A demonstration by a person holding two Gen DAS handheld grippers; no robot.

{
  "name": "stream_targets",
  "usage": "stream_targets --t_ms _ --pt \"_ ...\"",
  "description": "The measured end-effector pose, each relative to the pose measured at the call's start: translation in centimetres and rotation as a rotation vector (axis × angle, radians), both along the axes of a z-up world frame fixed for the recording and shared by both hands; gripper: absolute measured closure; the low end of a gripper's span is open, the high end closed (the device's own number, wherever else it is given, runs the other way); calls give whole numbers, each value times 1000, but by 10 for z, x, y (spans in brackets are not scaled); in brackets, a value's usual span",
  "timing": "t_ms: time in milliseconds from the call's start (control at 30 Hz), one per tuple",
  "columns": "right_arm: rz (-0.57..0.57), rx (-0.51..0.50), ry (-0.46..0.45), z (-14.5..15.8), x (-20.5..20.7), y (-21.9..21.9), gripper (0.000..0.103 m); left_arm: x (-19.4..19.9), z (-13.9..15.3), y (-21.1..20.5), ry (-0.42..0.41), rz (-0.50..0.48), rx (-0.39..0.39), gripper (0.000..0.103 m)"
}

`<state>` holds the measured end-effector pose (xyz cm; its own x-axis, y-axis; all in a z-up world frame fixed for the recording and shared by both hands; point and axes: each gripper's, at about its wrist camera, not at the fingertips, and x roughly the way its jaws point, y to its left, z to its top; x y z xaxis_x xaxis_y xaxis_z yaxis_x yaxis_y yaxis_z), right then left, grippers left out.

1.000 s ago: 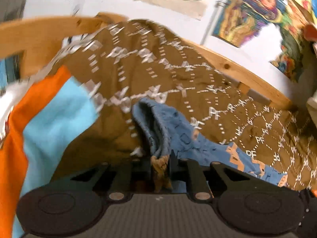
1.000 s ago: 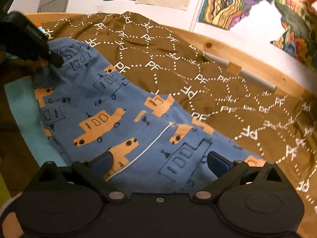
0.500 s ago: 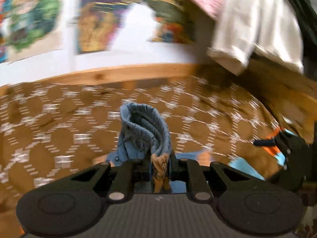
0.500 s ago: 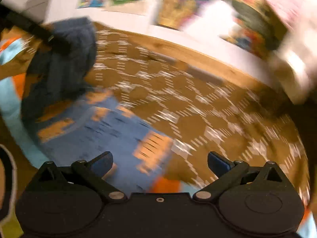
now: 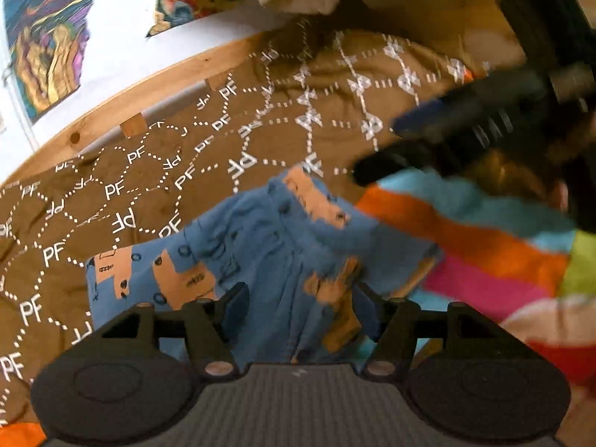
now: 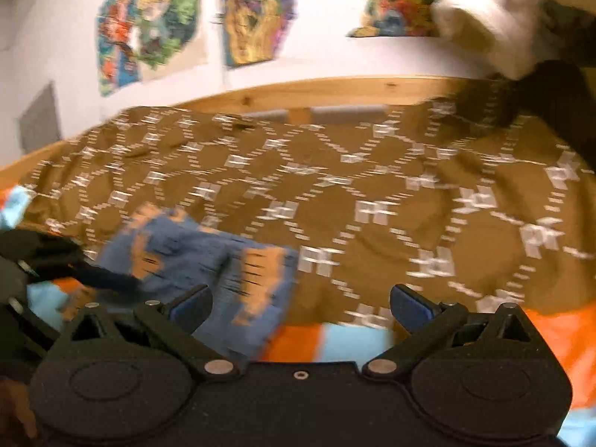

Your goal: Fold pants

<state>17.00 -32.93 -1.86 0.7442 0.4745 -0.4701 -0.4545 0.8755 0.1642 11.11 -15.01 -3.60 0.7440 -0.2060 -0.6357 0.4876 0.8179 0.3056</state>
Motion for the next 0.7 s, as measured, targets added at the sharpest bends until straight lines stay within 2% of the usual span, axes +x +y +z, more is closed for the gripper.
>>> stream_targets --t_ms 67,133,200,233,300,333,367,433,500,600,700 --pt "59 60 27 0 7 17 9 1 -5 -2 -4 -17 37 38" --pt "92 100 56 0 17 35 16 0 -3 -2 -9 -17 39 41" --pt "104 104 68 -1 25 48 28 3 -2 -2 8 -19 34 58" --pt "106 104 80 -2 29 53 31 4 -2 -1 22 -21 34 64" --pt "103 115 119 -7 36 59 49 6 -3 1 41 -23 30 84" --pt "97 126 141 -11 39 60 55 8 -3 3 48 -18 20 88" --pt "88 136 163 -14 41 61 66 9 -2 5 54 -9 6 93" --pt "74 154 175 -18 41 59 71 12 2 11 73 10 -41 96" --pt "64 172 171 -16 41 56 90 11 8 17 79 19 -81 97" --pt "59 212 164 -6 37 47 93 6 23 20 66 10 -125 97" --pt "60 206 142 8 30 44 93 -1 36 20 62 -2 -165 97"
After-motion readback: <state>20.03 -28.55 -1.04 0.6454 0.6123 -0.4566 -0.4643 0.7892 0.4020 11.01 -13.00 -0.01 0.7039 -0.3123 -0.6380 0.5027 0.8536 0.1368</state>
